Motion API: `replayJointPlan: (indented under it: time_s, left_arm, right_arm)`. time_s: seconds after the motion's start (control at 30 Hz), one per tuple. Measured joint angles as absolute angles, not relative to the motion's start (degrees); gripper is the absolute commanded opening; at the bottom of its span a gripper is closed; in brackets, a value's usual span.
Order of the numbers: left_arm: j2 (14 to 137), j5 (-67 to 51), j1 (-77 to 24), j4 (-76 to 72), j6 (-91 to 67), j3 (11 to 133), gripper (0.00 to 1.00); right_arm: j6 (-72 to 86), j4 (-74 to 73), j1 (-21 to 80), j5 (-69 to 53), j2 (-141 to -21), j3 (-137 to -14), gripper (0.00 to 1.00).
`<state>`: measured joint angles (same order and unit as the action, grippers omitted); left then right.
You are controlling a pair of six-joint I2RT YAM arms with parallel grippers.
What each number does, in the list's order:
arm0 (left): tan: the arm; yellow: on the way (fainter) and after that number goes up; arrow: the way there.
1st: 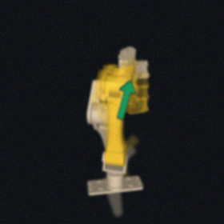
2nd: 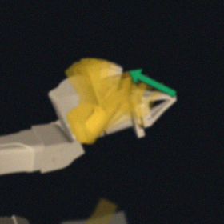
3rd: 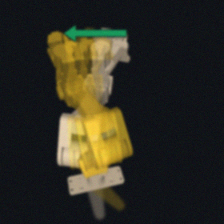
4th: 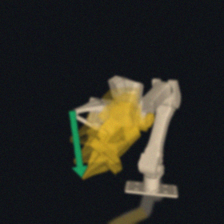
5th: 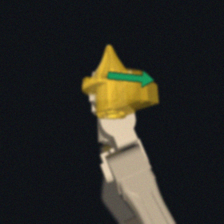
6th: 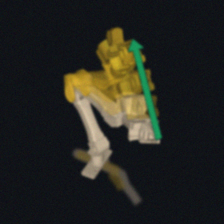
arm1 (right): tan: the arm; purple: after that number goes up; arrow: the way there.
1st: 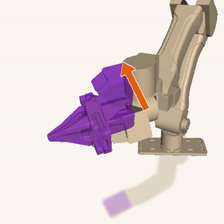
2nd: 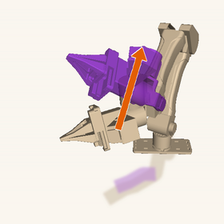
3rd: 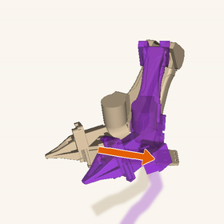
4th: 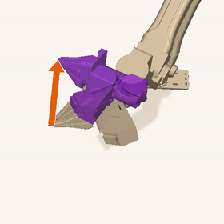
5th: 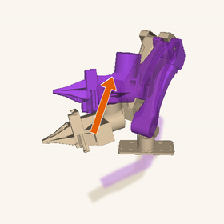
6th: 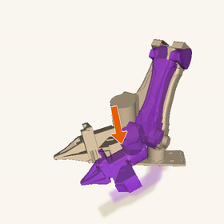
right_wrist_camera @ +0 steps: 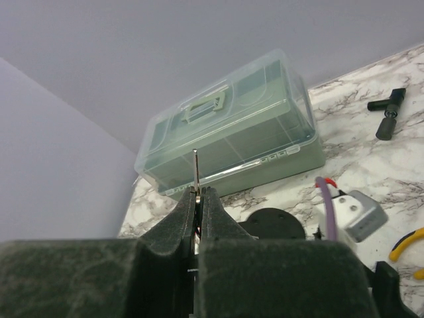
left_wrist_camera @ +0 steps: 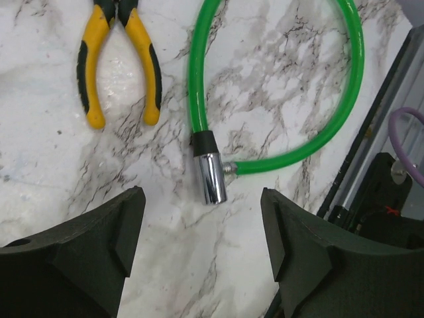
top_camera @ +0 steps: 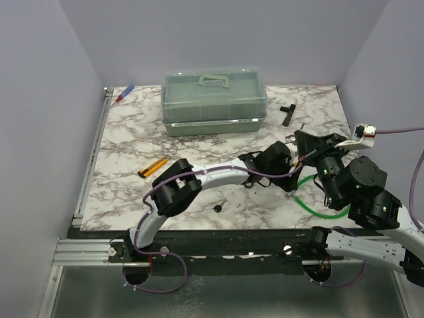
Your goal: Unlock with the key
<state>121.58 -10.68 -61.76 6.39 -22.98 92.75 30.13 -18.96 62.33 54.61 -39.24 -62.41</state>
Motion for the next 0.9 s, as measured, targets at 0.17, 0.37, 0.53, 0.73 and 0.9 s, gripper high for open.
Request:
replayJointPlan:
  time_s: [0.17,0.37,0.53,0.73,0.9]
  left_arm:
    - [129.43,-8.47,-63.94,10.11,-21.69,102.02,0.71]
    - [137.6,-3.73,-65.89,14.48,-21.28,111.83,0.58]
    - [141.6,0.58,-67.11,17.52,-21.15,117.89,0.48]
    - [141.88,6.96,-68.4,19.03,-20.16,118.32,0.23]
    - [142.15,13.54,-70.72,18.96,-19.31,118.32,0.0]
  right_arm:
    - [30.35,-19.49,62.33,54.17,-38.76,-62.41,0.01]
    - [32.14,-20.62,62.33,52.86,-38.7,-62.39,0.01]
    - [34.46,-22.7,62.33,51.7,-38.63,-62.08,0.01]
    - [36.4,-24.29,62.33,51.09,-38.09,-61.8,0.01]
    - [37.26,-25.34,62.33,51.07,-37.45,-61.78,0.01]
